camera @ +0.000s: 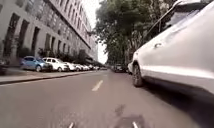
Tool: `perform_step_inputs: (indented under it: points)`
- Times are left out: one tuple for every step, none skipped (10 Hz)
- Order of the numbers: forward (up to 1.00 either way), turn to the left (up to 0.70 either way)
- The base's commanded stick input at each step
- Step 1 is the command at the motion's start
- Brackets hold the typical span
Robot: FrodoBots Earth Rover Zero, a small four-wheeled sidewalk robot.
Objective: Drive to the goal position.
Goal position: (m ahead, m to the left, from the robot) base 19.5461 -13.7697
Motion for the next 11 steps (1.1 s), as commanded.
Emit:
perform_step_inputs:
  points:
    - [0.7,0.0]
    - [0.7,0.0]
    - [0.7,0.0]
    - [0.7,0.0]
    - [0.7,0.0]
    - [0.7,0.0]
    - [0.7,0.0]
    - [0.7,0.0]
    - [0.7,0.0]
    - [0.7,0.0]
    - [0.7,0.0]
